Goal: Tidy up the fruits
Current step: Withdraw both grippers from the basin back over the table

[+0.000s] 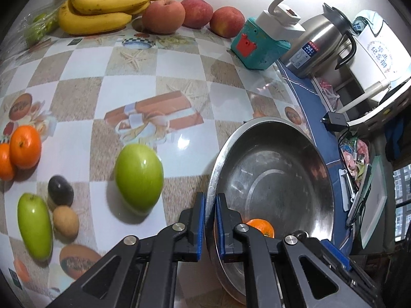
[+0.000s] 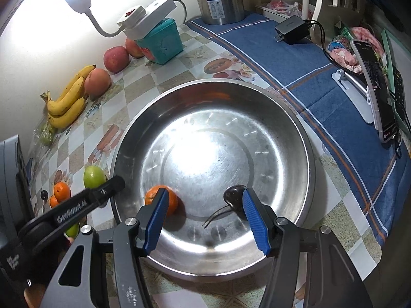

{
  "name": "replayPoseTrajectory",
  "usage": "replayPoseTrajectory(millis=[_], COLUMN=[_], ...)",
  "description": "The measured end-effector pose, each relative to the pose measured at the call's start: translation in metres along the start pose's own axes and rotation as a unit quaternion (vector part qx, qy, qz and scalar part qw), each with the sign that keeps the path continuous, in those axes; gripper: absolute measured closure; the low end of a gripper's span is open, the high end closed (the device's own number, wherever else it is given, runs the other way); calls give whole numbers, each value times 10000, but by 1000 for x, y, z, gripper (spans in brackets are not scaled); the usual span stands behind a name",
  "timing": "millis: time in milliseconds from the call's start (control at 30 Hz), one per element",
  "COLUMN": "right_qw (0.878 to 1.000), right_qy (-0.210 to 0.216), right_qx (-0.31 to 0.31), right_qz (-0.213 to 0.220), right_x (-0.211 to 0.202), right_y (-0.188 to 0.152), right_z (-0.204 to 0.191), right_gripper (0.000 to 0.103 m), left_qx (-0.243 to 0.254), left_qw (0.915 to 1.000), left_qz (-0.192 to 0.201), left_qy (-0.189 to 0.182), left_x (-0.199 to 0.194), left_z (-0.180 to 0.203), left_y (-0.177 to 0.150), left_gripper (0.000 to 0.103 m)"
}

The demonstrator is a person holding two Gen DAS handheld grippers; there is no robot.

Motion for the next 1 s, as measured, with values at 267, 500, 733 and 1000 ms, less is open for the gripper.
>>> replayPoseTrajectory(millis=[267, 500, 733, 1000], right_qw=[9999, 9998, 9997, 9996], right_qy=[23, 44, 23, 11], right_qx=[-98, -180, -247, -268], right_qz=[-7, -14, -7, 47], right_x=[1, 2, 1, -4], right_y=[0, 1, -2, -5], right_z=[-5, -9, -12, -15], right_gripper=[42, 42, 42, 42], left_qx=[8, -113, -233, -222], left_qw=[9999, 9998, 9997, 9997], left_qz=[55, 74, -75, 53], left_qy=[-84, -124, -25, 64], left_x=[9, 11, 9, -29], left_z=[-1, -7, -14, -21], left_y=[13, 20, 16, 10], left_gripper=[93, 93, 82, 68])
Point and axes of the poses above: each gripper's, at about its wrist camera, not at the fingertips, and x roughly the way its jaws point, z to its right, y to its top, the point moved 3 cm from there along x, roughly the way its jaws point, and after that the axes turned 11 degrees about z, right-handed, at the moved point
